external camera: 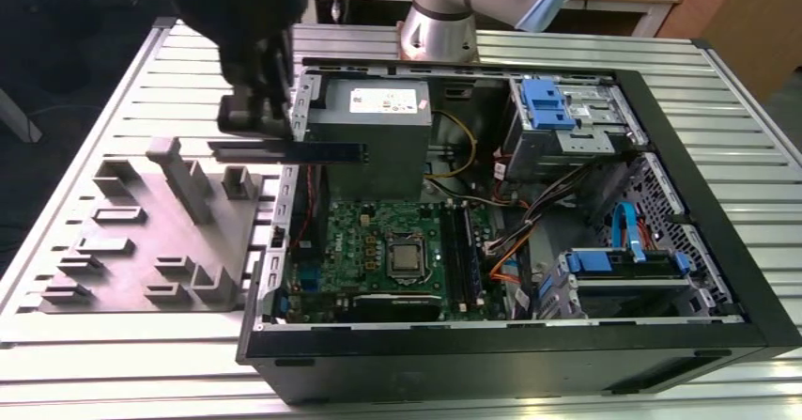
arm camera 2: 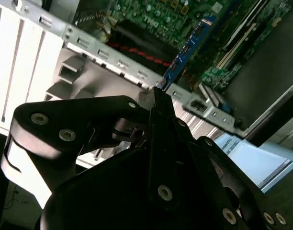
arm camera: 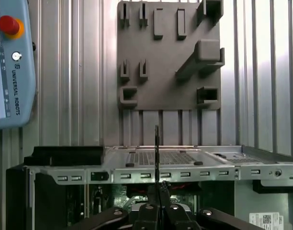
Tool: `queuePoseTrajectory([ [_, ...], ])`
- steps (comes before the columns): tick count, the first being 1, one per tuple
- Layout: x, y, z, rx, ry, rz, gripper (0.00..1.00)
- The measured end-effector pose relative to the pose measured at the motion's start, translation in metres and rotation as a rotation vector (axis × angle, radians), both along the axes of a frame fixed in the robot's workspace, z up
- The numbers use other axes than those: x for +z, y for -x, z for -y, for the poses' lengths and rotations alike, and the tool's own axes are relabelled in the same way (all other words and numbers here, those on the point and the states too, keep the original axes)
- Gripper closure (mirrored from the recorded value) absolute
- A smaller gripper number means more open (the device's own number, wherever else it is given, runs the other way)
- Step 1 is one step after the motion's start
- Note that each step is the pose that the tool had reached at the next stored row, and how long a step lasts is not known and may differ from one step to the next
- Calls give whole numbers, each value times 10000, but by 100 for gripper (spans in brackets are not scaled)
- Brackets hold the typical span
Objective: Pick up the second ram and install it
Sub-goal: 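Pick up the second ram and move it above second insertion slot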
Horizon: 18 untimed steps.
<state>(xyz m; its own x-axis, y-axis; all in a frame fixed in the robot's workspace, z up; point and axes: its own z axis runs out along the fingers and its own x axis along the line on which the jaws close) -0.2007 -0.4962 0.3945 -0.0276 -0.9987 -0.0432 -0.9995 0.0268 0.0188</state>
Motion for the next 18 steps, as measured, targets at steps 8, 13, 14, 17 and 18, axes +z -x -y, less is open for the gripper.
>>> queuePoseTrajectory([
  [8,0,-363,0,0,-4,0,92],
  [13,-1,-588,0,0,-12,1,92],
  [14,-1,-637,0,0,-14,0,92],
  [17,-1,-771,0,0,-20,0,92],
  [18,-1,-816,0,0,-22,0,92],
])
